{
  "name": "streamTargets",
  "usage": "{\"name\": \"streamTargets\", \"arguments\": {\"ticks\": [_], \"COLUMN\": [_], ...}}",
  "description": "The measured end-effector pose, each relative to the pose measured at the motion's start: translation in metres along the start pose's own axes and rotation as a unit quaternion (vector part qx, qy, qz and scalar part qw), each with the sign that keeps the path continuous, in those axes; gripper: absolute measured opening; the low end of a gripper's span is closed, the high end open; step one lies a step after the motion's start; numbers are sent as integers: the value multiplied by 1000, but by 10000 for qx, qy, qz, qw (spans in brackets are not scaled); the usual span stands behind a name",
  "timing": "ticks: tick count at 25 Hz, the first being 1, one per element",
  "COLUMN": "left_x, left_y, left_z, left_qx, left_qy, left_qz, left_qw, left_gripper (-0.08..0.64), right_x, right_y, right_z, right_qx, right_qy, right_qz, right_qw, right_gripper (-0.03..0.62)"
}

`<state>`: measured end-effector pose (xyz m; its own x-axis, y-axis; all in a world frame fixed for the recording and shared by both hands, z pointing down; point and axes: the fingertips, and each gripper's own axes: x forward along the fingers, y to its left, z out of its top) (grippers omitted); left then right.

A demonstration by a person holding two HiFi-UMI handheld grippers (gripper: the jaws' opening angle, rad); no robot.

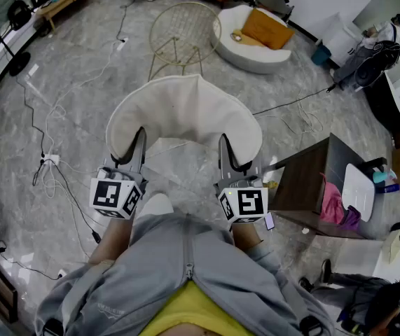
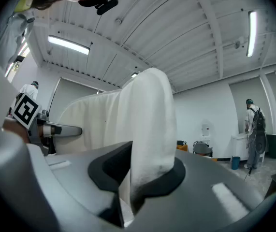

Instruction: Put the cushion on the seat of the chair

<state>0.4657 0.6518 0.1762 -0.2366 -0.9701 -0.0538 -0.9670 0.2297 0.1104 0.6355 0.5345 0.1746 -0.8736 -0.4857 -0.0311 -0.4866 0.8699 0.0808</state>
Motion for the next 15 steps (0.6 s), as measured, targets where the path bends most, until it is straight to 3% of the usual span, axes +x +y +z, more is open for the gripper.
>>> {"name": "streamTargets", "arguments": {"ticks": [9,15], "left_x": [45,124], "left_y": [43,93], "left_z": [-14,-28], "left_qx": [-4,-70], "left_qy": [74,143], "left_qz": [-36,-106], "left_qw": [10000,9998], "left_gripper": [67,67], "right_x": [62,148], "right_y": [-5,-28], "right_z": [-20,-38], "right_qx": [193,195], "right_qy": [106,208], "right_qz": [-7,-96], "right_qw": [9998,9995], "right_gripper": [67,67]}}
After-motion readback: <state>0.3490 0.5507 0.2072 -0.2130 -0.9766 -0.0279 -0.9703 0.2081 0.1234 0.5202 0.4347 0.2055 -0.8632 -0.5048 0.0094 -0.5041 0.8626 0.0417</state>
